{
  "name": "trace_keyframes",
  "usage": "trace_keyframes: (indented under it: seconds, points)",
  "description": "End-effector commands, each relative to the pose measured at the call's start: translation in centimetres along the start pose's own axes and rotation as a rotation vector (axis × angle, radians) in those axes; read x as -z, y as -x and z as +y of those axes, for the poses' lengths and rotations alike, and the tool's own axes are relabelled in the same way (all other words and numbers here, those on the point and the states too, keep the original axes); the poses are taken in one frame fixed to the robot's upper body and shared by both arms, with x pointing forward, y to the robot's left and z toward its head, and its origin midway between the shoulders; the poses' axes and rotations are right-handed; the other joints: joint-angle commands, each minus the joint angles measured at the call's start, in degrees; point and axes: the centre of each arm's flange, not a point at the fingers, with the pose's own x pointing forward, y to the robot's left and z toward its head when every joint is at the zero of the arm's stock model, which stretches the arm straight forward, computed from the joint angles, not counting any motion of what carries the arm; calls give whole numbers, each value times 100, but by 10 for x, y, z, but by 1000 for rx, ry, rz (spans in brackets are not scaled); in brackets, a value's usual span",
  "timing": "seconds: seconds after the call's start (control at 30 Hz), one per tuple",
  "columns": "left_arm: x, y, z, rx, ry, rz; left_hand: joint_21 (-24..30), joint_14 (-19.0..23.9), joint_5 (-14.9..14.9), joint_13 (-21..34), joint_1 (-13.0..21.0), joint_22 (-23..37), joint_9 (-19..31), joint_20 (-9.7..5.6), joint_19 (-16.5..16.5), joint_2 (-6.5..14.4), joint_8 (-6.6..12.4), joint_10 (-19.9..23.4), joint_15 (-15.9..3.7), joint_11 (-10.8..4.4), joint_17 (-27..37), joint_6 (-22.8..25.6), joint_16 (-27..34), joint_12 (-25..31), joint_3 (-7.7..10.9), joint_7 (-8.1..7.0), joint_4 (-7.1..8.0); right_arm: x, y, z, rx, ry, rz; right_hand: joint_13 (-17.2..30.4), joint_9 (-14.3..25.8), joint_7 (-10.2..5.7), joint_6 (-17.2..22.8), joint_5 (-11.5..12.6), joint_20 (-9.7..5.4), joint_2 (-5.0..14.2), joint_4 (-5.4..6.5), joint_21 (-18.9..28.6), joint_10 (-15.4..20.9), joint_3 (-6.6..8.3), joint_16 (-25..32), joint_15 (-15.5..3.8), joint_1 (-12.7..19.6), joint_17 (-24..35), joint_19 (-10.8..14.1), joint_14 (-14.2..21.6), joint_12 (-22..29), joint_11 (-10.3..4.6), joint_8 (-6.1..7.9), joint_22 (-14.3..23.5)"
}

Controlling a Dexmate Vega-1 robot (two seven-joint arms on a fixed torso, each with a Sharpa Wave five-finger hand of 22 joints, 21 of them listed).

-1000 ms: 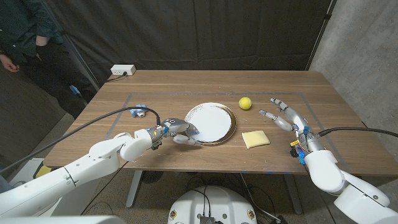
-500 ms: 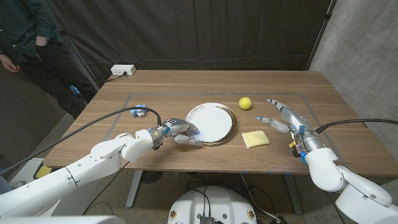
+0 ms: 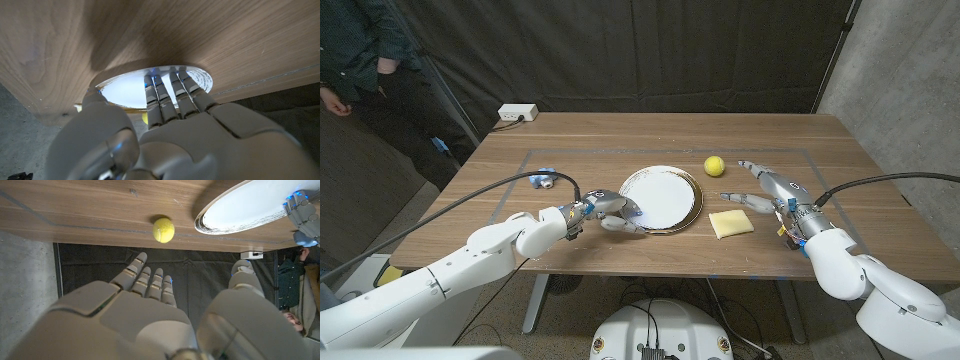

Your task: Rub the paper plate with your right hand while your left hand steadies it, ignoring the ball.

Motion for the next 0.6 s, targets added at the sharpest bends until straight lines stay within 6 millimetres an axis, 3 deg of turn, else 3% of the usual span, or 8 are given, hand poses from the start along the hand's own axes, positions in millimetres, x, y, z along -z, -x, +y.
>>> trace_keyframes:
  seconds: [0.03, 0.13, 0.2, 0.27, 0.33, 0.4, 0.43, 0.6]
  points:
    - [1, -1, 3, 1, -6, 8, -15, 55, -12, 17, -41, 22, 12, -256, 64, 10, -10, 61, -406, 5, 17, 43, -12, -23, -36, 11, 6, -11, -9, 6, -114, 131, 15, 22, 13, 20, -74, 51, -156, -79, 0, -9, -96, -39, 1, 3, 1, 18, -30, -50, -26, 13, -20, -2]
    - [1, -3, 3, 5, -5, 9, -19, 57, -13, 17, -40, 22, 12, -254, 62, 13, -15, 68, -406, -6, 17, 46, -14, -26, -38, 8, 7, -12, -11, 8, -133, 146, 19, 22, 14, 24, -82, 66, -101, -98, 10, -31, -120, -51, -5, 14, 0, 19, -82, -97, -23, 19, -10, -2]
    - [1, -4, 3, 4, -5, 6, -21, 57, -15, 17, -40, 22, 12, -256, 63, 15, -19, 71, -407, -6, 17, 48, -17, -29, -39, 11, 8, -12, -12, 10, -139, 151, 22, 22, 15, 17, -88, 99, 0, -128, 41, -104, -125, -80, -15, 51, -20, 24, -311, -229, -1, 21, 13, -1]
    - [1, -5, 4, 4, -7, 5, -23, 60, -16, 17, -39, 22, 12, -255, 63, 18, -21, 73, -407, -9, 17, 51, -17, -31, -40, 9, 9, -11, -13, 10, -151, 148, 30, 21, 16, -114, -63, 130, 59, -141, 65, -145, -137, -101, -7, 89, -34, 26, -534, -316, 14, 17, 38, 0]
    - [1, -5, 4, 2, -8, 3, -24, 60, -16, 17, -39, 22, 12, -256, 62, 19, -22, 69, -406, -9, 17, 53, -18, -35, -40, 9, 10, -9, -13, 11, -156, 149, 36, 20, 17, -213, 20, 166, 152, -158, 89, -174, -81, -127, 6, 100, -52, 27, -834, -389, 51, -3, 77, 0]
    - [1, -5, 5, -1, -10, 4, -28, 61, -18, 17, -38, 23, 12, -255, 62, 24, -27, 71, -401, -6, 17, 58, -21, -41, -42, 3, 12, -7, -13, 12, -163, 145, 45, 19, 17, -356, 239, 232, 387, -180, 131, -189, -20, -178, 25, 104, -107, 31, -1405, -485, 84, -32, 148, 1]
    - [1, -5, 5, -3, -10, 5, -28, 62, -19, 17, -38, 23, 12, -254, 64, 25, -29, 72, -400, -3, 17, 58, -22, -42, -42, 2, 12, -6, -13, 12, -168, 139, 47, 18, 17, -368, 263, 248, 429, -186, 138, -197, 4, -189, 26, 107, -118, 31, -1556, -511, 94, -70, 150, 1]
    - [2, -5, 5, -3, -12, 7, -34, 60, -22, 17, -35, 23, 12, -252, 63, 31, -42, 74, -390, -3, 17, 53, -27, -50, -45, 1, 14, -3, -13, 17, -193, 149, 46, 18, 17, -392, 297, 276, 504, -194, 146, -170, 52, -207, 42, 90, -131, 27, -1720, -505, 112, -96, 149, 1]
